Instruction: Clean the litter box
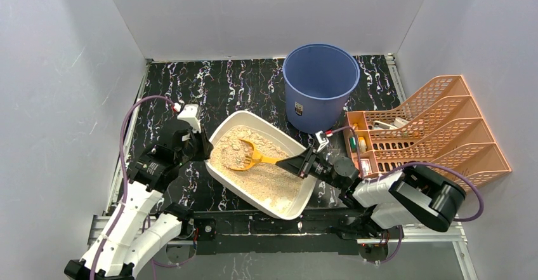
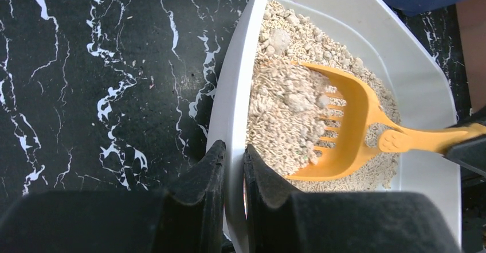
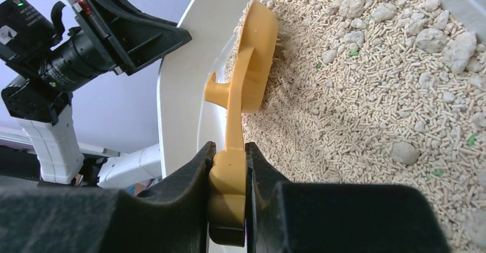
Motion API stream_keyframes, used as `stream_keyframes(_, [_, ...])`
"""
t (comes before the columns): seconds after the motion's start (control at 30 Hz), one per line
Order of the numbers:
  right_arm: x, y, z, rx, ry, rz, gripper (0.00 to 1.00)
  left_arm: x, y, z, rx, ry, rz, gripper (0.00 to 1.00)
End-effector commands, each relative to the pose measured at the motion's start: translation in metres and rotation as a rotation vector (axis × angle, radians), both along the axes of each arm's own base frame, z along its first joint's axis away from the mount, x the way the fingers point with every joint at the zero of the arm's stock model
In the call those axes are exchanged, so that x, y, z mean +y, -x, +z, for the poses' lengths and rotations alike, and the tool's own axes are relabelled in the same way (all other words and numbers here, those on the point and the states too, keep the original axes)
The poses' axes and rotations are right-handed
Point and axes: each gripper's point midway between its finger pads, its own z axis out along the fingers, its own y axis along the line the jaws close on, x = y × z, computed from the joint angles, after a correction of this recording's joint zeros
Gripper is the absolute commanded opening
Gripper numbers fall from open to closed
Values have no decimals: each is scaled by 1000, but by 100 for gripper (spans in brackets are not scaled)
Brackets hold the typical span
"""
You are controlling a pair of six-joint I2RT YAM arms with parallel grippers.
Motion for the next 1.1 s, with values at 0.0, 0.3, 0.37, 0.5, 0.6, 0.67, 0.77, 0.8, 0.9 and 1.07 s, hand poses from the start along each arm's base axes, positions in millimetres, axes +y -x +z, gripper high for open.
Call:
stream_keyframes(0.0, [-13,4,31,-91,-98,-21,1,6,-12,12,-63,26,87,0])
stream_keyframes(0.3, [-48,-6,37,-24,-130,-171,1,8,-13,-9,-17,28,136,0])
stream_keyframes(0.37, [-52,-11,40,-18,-136,-205,1,9,-14,-12,-12,31,147,0])
stream_keyframes(0.5, [-57,-12,45,23,-157,-220,1,11,-16,-24,19,25,189,0])
stream_keyframes(0.6, [-52,-3,51,22,-179,-160,1,13,-17,-37,58,17,223,0])
stream_keyframes(0.67, [-59,0,44,60,-209,-167,1,14,-17,-45,80,11,238,0])
stream_keyframes(0.77, [-62,0,41,108,-217,-174,1,15,-18,-55,109,0,263,0])
stream_keyframes(0.8, [-56,7,44,82,-203,-128,1,16,-18,-58,120,-3,271,0])
stream_keyframes(0.9, [-66,-7,59,96,-253,-218,1,17,-19,-68,143,-11,290,6])
stream_keyframes(1.07, [-62,2,63,57,-224,-162,1,17,-18,-82,182,-24,308,16])
